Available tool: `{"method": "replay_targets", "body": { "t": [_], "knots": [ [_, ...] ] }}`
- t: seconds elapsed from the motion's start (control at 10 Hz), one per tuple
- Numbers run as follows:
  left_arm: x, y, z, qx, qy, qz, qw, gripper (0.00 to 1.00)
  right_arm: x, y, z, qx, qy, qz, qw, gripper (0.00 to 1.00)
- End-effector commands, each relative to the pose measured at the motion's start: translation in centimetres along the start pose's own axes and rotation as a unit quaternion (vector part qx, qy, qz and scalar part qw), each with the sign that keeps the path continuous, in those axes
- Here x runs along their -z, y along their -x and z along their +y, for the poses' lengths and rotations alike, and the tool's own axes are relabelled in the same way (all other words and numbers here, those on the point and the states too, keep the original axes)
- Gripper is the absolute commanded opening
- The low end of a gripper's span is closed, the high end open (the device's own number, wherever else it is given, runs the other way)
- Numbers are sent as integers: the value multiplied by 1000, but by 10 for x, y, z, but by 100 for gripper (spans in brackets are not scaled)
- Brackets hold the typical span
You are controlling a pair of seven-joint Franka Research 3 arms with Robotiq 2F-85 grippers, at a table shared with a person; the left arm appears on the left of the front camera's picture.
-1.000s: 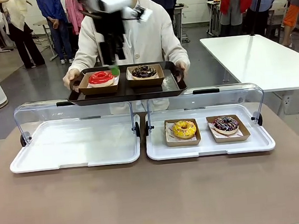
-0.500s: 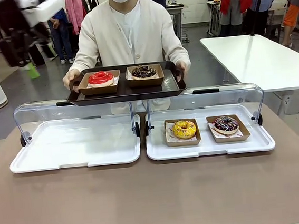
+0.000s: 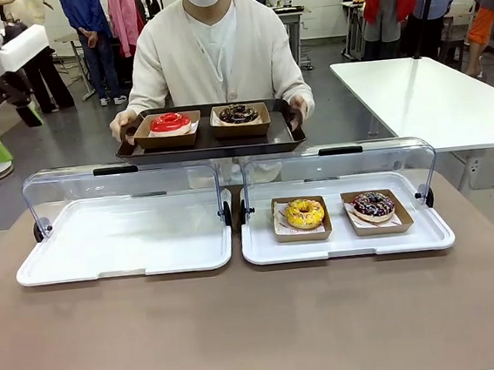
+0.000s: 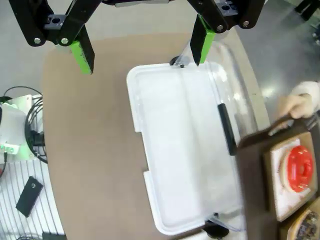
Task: Provide the desired donut to the person.
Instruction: Place the picked Paper togo box onto the Handle tray extended by the person.
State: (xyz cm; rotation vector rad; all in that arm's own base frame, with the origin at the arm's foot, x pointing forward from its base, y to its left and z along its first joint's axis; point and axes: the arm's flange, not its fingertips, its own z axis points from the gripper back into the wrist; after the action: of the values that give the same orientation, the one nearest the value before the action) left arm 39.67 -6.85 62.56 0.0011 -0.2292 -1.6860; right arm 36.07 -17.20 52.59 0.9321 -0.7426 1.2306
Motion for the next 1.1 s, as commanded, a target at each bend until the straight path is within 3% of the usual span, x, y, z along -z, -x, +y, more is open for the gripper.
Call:
{"method": "replay_targets", "body": {
  "t": [0.0,1.0],
  "knots": [
    [9,12,-7,-2,2,-1,1000,100,1,0,0,-3,-2,-4,1000,100],
    [13,13,-5,-12,13,-4,1000,100,1,0,0,-3,-2,-4,1000,100]
  ]
}}
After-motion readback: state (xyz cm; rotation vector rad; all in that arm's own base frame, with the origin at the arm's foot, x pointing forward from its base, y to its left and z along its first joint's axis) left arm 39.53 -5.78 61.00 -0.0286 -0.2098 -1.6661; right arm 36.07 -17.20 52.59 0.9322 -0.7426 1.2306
